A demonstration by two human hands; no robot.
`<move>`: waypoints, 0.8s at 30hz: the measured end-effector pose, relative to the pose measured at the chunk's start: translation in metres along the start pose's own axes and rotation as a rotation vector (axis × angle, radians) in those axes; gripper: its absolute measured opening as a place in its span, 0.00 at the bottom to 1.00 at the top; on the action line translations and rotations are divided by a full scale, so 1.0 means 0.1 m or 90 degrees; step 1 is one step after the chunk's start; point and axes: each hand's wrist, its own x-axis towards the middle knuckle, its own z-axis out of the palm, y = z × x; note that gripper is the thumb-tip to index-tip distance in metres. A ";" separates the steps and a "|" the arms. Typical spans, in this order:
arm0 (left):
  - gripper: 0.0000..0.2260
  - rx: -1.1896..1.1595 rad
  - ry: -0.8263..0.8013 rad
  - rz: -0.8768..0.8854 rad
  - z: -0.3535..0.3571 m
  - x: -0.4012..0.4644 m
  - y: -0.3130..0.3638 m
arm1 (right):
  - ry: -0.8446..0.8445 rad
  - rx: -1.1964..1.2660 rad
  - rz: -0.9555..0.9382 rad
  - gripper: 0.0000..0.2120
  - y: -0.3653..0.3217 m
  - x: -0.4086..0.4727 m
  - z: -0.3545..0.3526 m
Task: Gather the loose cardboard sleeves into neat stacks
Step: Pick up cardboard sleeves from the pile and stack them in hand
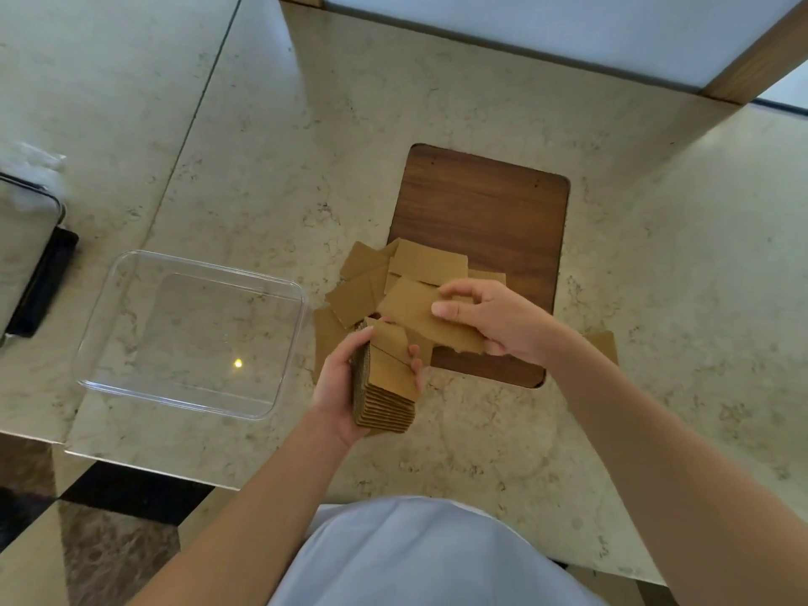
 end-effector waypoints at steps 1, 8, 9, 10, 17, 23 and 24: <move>0.25 0.025 -0.006 -0.017 0.01 -0.01 0.00 | -0.083 -0.051 0.014 0.19 -0.06 -0.05 -0.05; 0.31 0.258 -0.057 -0.105 0.11 0.00 -0.04 | -0.266 -0.570 -0.076 0.12 -0.52 0.00 0.09; 0.32 0.227 -0.084 -0.117 0.13 0.01 -0.06 | -0.205 -0.595 -0.103 0.15 -0.53 0.05 0.13; 0.33 0.194 -0.105 -0.117 0.15 0.03 -0.07 | -0.149 -0.583 -0.113 0.19 -0.52 0.08 0.14; 0.38 0.112 -0.160 -0.020 0.15 0.09 -0.05 | 0.206 -0.408 -0.162 0.23 -0.15 0.45 0.07; 0.24 0.076 -0.152 0.016 0.11 0.11 0.01 | 0.256 -0.600 -0.024 0.48 0.07 0.71 0.01; 0.23 0.074 -0.129 0.024 0.09 0.12 0.02 | 0.267 -0.585 -0.043 0.50 0.09 0.69 -0.02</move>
